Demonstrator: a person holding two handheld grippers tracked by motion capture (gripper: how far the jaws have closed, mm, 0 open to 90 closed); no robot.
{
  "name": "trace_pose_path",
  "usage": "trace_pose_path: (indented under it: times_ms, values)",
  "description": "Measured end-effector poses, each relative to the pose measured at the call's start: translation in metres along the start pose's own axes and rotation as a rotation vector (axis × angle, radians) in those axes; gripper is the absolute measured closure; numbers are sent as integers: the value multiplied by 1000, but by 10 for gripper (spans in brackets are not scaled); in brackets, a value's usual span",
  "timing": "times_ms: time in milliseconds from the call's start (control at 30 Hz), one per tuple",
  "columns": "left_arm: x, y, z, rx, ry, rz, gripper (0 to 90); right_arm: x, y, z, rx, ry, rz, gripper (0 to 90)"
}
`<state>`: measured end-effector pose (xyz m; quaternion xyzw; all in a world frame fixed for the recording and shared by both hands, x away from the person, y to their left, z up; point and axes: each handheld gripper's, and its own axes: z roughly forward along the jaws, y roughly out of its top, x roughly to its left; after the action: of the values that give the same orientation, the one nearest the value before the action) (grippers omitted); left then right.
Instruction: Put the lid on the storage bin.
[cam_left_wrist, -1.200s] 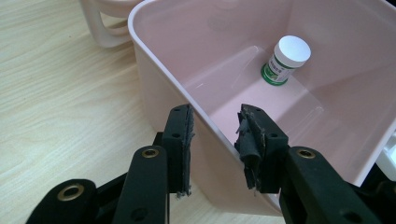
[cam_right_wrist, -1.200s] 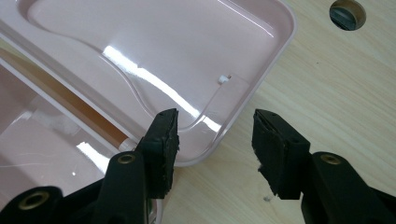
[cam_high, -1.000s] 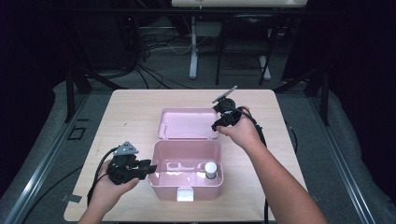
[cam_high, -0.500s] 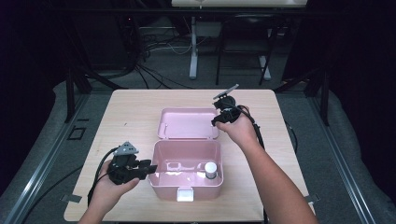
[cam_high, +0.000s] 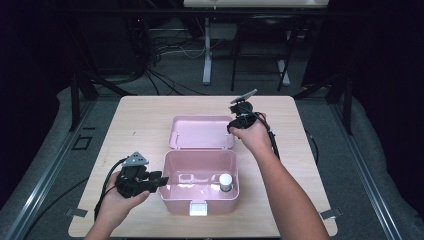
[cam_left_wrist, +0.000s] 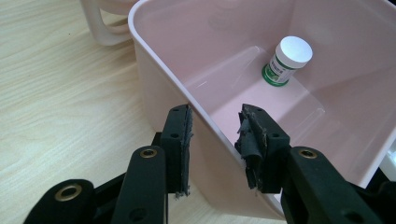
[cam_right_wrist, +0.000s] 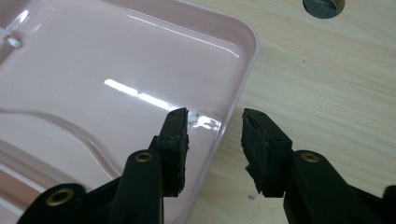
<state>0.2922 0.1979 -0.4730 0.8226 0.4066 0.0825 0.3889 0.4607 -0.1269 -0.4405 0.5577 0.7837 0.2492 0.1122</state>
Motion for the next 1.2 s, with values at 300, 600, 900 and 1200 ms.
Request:
trace_pose_path:
  times_ms: [300, 600, 900, 1200]
  values:
    - [0, 0, 1, 4, -1, -2, 635, -10, 3, 5, -8, 3, 42, 632]
    - [-1, 0, 2, 8, 3, -8, 630, -12, 6, 6, -27, -10, 80, 653]
    - [-1, 0, 2, 7, 5, -10, 632, -15, 9, 12, -27, -5, 123, 699]
    - [-1, 0, 2, 7, 8, -7, 633, -15, 12, 21, 8, 1, 175, 753]
